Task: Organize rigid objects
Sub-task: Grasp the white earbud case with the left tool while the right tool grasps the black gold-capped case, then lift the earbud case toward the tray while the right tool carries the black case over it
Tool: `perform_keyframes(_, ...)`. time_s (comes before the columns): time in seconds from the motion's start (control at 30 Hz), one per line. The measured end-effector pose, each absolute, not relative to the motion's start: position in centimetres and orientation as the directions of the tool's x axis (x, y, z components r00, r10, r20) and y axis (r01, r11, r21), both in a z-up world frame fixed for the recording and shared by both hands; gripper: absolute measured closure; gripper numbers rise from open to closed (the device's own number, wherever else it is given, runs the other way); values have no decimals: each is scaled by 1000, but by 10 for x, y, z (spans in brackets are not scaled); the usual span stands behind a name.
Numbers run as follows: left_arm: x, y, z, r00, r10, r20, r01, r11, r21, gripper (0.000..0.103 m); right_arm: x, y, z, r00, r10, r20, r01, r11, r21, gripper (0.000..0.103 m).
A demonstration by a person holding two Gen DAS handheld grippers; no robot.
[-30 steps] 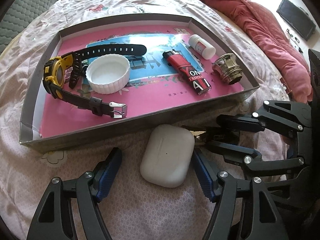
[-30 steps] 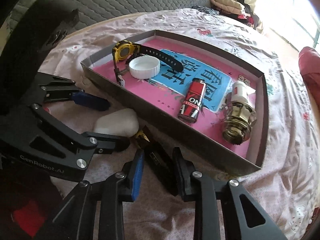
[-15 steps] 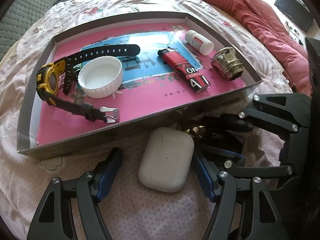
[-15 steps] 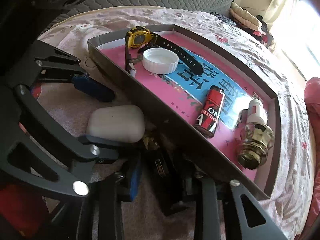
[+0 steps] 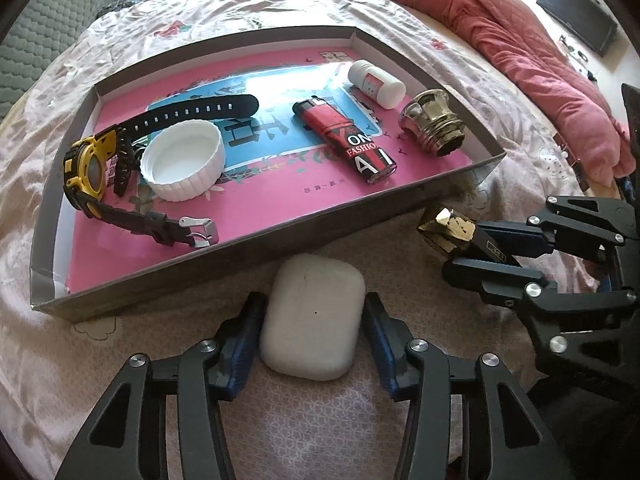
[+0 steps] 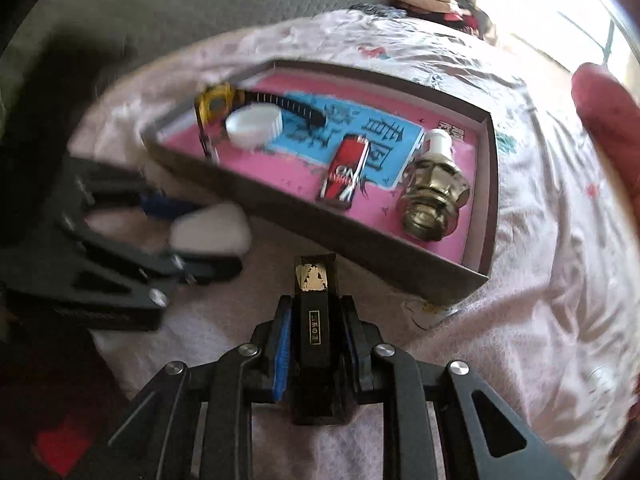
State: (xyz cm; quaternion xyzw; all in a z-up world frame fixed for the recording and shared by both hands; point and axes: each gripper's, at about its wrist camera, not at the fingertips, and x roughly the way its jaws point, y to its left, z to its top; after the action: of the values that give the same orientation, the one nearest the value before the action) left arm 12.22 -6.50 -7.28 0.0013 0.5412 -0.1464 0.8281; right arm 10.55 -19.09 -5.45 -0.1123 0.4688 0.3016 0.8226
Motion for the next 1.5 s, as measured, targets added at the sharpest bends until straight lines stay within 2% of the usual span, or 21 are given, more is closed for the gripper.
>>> perform_keyframes(0.47, 116, -42, -42, 427, -297, -854, 190, 953, -237, 53, 103, -173, -33, 402, 481, -779, -654, 746, 123, 80)
perform_keyframes(0.8, 116, -25, -19, 492, -302, -816, 156, 953, -259, 56, 108, -167, -23, 473, 480, -739, -623, 775, 104, 80)
perform_keyframes(0.9, 116, -20, -16, 505, -301, -809, 149, 953, -262, 62, 111, -169, -19, 490, 487, -723, -606, 786, 119, 80)
perform_keyframes(0.97, 117, -19, -16, 509, -299, -807, 148, 954, -260, 74, 113, -168, -17, 504, 486, -714, -598, 793, 117, 80)
perform_keyframes(1.07, 122, -21, -24, 498, -303, -812, 148, 953, -265, 82, 118, -168, -16, 515, 486, -706, -584, 802, 127, 80)
perform_keyframes(1.5, 117, -27, -26, 523, -283, -804, 157, 959, -235, 82, 122, -173, -16, 537, 470, -700, -551, 824, 130, 80)
